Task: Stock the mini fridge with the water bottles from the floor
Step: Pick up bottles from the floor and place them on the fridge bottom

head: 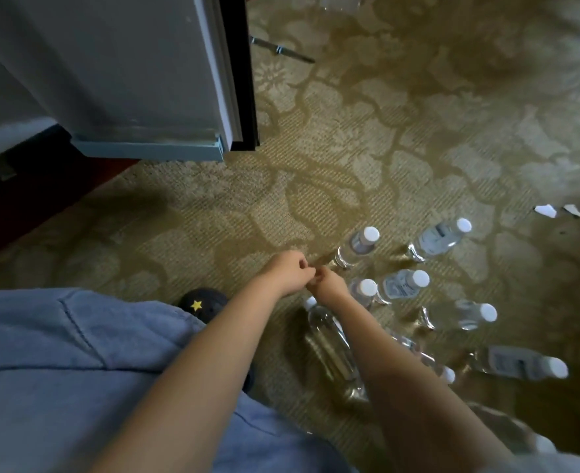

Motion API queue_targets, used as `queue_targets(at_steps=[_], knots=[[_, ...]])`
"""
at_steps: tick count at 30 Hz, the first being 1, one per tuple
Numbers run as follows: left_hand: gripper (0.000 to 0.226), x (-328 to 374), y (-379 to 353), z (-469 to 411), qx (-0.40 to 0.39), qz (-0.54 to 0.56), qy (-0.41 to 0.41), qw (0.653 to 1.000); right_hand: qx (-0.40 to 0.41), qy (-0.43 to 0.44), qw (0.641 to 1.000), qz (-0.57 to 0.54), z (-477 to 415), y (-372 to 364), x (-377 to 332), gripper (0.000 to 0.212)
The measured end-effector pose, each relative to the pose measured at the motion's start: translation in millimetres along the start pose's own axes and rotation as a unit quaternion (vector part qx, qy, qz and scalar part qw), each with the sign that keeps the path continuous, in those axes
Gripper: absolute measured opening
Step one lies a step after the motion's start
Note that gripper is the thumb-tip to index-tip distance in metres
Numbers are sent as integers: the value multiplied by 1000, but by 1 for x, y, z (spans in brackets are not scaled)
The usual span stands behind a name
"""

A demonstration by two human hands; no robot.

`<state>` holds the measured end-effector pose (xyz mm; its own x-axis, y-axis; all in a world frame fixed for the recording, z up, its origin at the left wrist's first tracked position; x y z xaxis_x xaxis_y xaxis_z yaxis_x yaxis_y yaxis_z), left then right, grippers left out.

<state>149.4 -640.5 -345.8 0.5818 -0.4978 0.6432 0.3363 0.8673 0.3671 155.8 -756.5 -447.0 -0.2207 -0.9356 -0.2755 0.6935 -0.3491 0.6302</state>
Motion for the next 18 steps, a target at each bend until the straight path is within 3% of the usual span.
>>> queue_targets(at_steps=[3,8,14,18], knots=[[24,-13,-8,1,-17,-1,19,1000,-47,-42,998,19,-4,-27,13,56],[24,-26,-5,-1,-15,-13,30,999,-65,-59,992,86,-14,-50,24,58],[18,-36,7,-3,-11,-2,42,999,-65,-32,993,94,-22,-60,25,38],[24,-40,13,-2,6,13,46,999,-62,-38,992,101,-27,-62,22,42]])
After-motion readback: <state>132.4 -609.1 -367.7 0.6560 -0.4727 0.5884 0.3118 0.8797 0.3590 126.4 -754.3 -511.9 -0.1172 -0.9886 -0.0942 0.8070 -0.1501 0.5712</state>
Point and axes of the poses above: each hand's wrist, its own z-axis away from the middle knuckle, its own y-axis out of the back of the hand, x = y × z, the point moved 4 cm from there along -z, towards the middle knuckle, and after that the axes turned 15 degrees about z, right-handed, at the moved point
